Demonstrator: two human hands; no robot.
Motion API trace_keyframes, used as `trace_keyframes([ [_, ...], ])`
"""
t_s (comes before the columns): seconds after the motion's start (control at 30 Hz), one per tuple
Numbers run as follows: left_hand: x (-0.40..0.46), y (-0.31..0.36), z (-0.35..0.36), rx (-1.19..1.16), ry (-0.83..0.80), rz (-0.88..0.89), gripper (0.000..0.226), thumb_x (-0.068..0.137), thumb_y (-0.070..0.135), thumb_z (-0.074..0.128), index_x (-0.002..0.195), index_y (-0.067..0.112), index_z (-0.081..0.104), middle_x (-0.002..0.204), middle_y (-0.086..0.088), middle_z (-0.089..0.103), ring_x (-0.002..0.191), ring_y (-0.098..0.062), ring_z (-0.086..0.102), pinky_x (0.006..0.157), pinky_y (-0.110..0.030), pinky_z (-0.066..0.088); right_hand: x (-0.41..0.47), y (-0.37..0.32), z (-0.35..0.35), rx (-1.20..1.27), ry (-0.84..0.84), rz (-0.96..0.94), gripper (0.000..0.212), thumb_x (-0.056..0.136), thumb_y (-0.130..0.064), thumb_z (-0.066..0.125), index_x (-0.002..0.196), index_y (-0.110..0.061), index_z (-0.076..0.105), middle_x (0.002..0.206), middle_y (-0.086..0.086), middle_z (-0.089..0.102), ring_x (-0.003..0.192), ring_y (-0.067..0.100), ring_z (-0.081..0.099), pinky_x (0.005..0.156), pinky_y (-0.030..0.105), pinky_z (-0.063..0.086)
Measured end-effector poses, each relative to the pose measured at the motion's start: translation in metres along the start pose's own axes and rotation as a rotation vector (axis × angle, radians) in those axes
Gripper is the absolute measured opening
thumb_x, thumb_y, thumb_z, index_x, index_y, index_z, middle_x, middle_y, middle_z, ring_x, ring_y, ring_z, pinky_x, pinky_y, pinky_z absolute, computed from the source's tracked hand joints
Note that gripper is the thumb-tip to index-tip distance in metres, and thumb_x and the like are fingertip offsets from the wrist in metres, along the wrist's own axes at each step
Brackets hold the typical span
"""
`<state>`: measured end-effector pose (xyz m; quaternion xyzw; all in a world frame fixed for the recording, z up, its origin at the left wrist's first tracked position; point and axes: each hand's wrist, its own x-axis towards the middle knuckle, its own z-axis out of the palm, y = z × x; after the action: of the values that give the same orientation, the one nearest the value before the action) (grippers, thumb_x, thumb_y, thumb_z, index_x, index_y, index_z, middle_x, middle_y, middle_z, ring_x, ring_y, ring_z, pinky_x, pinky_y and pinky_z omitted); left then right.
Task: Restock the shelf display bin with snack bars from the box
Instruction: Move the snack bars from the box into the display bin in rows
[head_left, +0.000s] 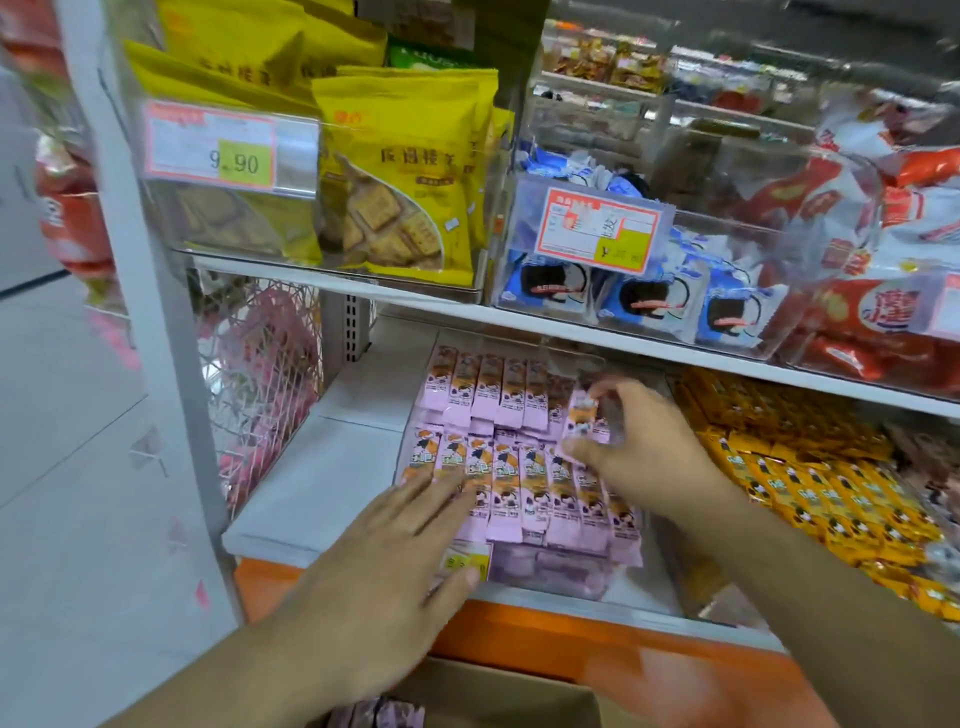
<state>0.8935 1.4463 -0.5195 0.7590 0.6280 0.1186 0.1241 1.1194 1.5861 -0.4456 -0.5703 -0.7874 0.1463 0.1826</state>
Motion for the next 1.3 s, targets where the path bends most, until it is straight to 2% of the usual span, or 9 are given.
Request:
trace_keyframes([
  [0.13,-0.002,-0.003,0.004,0.067,0.008,0.001,0.068,0.101,0.069,0.013,0.157,0.049,-0.019,0.160,0.030,-0.034,0.150,0.002,-0.030,0.127,-0.028,-0.015,0.043,-0.003,0.003,-0.106,-0.127,0.095,0.030,0.093,-0.045,0.076,0.111,-0.027,0.061,0.089,-0.010,0.055,0.087,0.014,0.056,0.064,0.023,0.041],
  [0.23,-0.003,-0.010,0.008,0.185,0.020,0.010,0.067,0.104,0.064,0.018,0.164,0.034,0.022,0.170,0.014,0.020,0.155,-0.015,0.026,0.118,-0.037,0.018,0.060,-0.002,0.006,-0.082,-0.177,0.086,0.045,0.095,-0.042,0.075,0.132,-0.029,0.052,0.096,-0.006,0.052,0.072,0.005,0.044,0.054,0.016,0.036],
  [0.3,-0.003,-0.015,0.014,0.261,0.022,-0.011,0.068,0.104,0.063,0.022,0.162,0.028,0.031,0.167,0.008,0.032,0.150,-0.019,0.037,0.112,-0.041,0.024,0.065,-0.003,0.009,-0.082,-0.176,0.050,0.049,0.095,-0.042,0.074,0.136,-0.028,0.050,0.118,0.002,0.060,0.077,0.005,0.047,0.058,0.015,0.034],
  [0.5,-0.002,-0.014,0.016,0.254,0.046,-0.032,0.070,0.101,0.065,0.025,0.163,0.033,0.026,0.169,0.013,0.027,0.155,-0.020,0.030,0.114,-0.045,0.019,0.065,0.009,0.019,-0.162,-0.151,-0.051,0.058,0.101,-0.042,0.065,0.153,-0.030,0.042,0.154,0.004,0.051,0.135,0.024,0.052,0.094,0.024,0.036],
  [0.67,-0.005,-0.008,0.017,0.072,0.126,-0.001,0.071,0.094,0.069,0.003,0.159,0.048,-0.016,0.164,0.032,-0.023,0.154,-0.004,-0.025,0.129,-0.038,-0.004,0.038,0.030,0.012,-0.013,-0.050,-0.133,0.066,0.097,-0.035,0.072,0.156,-0.036,0.043,0.155,-0.008,0.052,0.142,0.016,0.047,0.113,0.026,0.036],
  [0.87,-0.025,0.030,0.002,-0.079,0.149,0.192,0.051,0.104,0.057,0.031,0.150,0.037,0.042,0.146,0.027,0.040,0.137,-0.003,0.035,0.116,-0.026,0.032,-0.060,0.071,-0.009,-0.073,0.120,-0.460,0.032,0.089,-0.009,0.075,0.118,-0.022,0.071,0.120,-0.010,0.067,0.118,0.011,0.058,0.104,0.028,0.044],
  [1.07,-0.060,0.030,0.080,-0.187,-0.193,0.081,0.036,0.099,0.067,0.037,0.133,0.057,0.043,0.129,0.038,0.046,0.109,0.010,0.053,0.090,-0.020,0.051,-0.164,0.161,0.070,-0.012,-0.299,-0.310,0.021,0.092,-0.028,0.070,0.109,-0.038,0.070,0.111,-0.019,0.070,0.103,0.005,0.065,0.088,0.025,0.051],
  [1.2,-0.050,0.014,0.151,-0.316,-0.347,-0.027,0.035,0.100,0.056,0.052,0.134,0.051,0.050,0.130,0.029,0.055,0.113,0.006,0.057,0.101,-0.030,0.051,-0.190,0.213,0.151,0.096,-0.461,-0.182,0.052,0.088,-0.053,0.068,0.137,-0.038,0.062,0.148,-0.015,0.057,0.141,0.004,0.047,0.117,0.035,0.041],
  [1.3,-0.027,0.016,0.211,-0.322,-0.406,-0.098,0.046,0.101,0.047,0.059,0.145,0.039,0.050,0.145,0.014,0.055,0.127,-0.005,0.054,0.101,-0.016,0.040,-0.196,0.231,0.188,0.166,-0.458,-0.193,0.072,0.087,-0.045,0.080,0.151,-0.031,0.050,0.164,-0.018,0.032,0.153,-0.002,0.023,0.125,0.023,0.025],
])
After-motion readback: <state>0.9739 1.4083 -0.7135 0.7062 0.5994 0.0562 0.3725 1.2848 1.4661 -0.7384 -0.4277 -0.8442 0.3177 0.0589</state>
